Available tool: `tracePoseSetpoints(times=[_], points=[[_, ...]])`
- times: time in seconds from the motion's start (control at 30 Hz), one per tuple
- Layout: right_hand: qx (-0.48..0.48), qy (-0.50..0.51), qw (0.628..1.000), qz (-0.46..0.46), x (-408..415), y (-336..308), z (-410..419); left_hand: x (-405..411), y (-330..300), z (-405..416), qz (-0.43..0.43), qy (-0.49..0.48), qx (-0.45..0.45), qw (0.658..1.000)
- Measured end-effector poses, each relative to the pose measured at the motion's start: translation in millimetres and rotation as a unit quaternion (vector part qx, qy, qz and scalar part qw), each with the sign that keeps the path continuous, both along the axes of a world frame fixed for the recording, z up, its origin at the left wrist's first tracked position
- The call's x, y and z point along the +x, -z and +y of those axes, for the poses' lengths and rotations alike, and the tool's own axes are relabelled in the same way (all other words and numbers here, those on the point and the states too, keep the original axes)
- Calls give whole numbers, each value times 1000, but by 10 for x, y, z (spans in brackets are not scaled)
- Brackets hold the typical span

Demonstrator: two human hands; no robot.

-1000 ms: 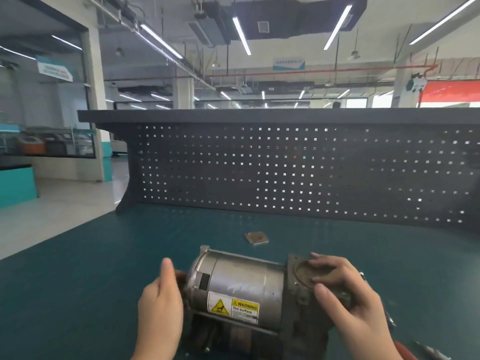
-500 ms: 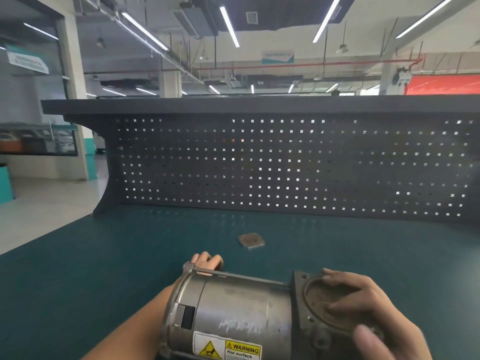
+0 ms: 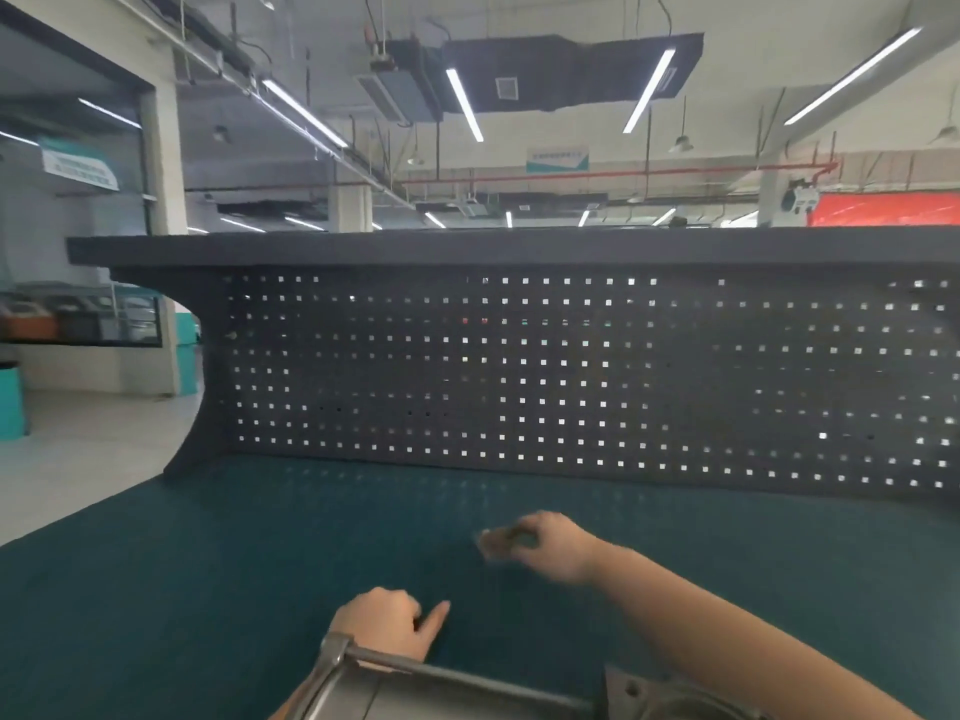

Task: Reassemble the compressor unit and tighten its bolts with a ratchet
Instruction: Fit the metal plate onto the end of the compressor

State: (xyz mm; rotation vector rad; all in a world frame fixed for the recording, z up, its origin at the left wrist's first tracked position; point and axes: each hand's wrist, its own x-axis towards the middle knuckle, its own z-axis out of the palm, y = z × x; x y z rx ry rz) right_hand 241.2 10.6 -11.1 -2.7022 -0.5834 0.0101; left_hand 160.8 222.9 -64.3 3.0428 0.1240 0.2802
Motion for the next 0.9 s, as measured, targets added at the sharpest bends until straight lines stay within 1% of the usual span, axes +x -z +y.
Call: tracePoseSetpoints(times=[0.1,0.13,0.2,0.27,0.3,0.33,0.37,0.4,0.43,0.47,0.5,0.53,0.57,0.6,0.63,0.67,0.7,0.73,0.77,0.8,0.83,0.9], points=[[-83,13,994,72,290,192,298,10,8,12,-23,-10,-31,999],[-98,15,992,81,346,243,357,10,15,17,-41,-13,-36,998],[-94,16,994,45,377,285,388,0,50,16,-80,-24,-53,995],[-57,10,998,-5,335,247,361,-20,41,31,-106,-48,-86,989],[-43,9,999,-7,277,233,325,-31,39,46,-114,-60,-108,986],[-33,12,999,2,192,219,269,-38,33,63,-124,-63,-142,980],[-15,18,1000,11,89,205,200,-50,22,83,-135,-56,-200,969],[17,24,999,21,-45,175,116,-78,-11,107,-138,-47,-289,946],[72,41,996,39,-192,147,21,-143,-78,137,-139,-49,-426,893],[156,72,983,61,-361,98,-84,-217,-169,193,-132,-56,-577,804],[272,110,951,97,-517,16,-214,-239,-257,290,-120,-68,-713,688],[407,142,888,163,-741,-63,-351,-304,-326,383,-93,-86,-826,549],[534,144,798,239,-885,-171,-472,-343,-437,471,-71,-101,-895,430],[632,132,700,307,-1054,-287,-593,-398,-562,534,-50,-115,-929,347],[698,115,615,349,-1239,-404,-694,-476,-689,570,-28,-126,-944,304],[736,105,559,366,-1408,-526,-787,-562,-836,580,-10,-131,-949,285],[759,98,526,371,-1580,-645,-858,-661,-983,567,-1,-128,-955,268],[766,86,518,370,-1769,-757,-903,-770,-1117,527,7,-119,-962,244],[765,72,531,357,-1930,-832,-924,-883,-1240,470,15,-102,-971,218],[759,51,556,335,-2079,-898,-934,-989,-1361,406,24,-84,-976,198],[748,24,590,304,-2216,-941,-937,-1103,-1476,342,42,-68,-978,190],[707,-32,677,201,-2484,-1002,-910,-1322,-1649,206,93,-44,-973,208]])
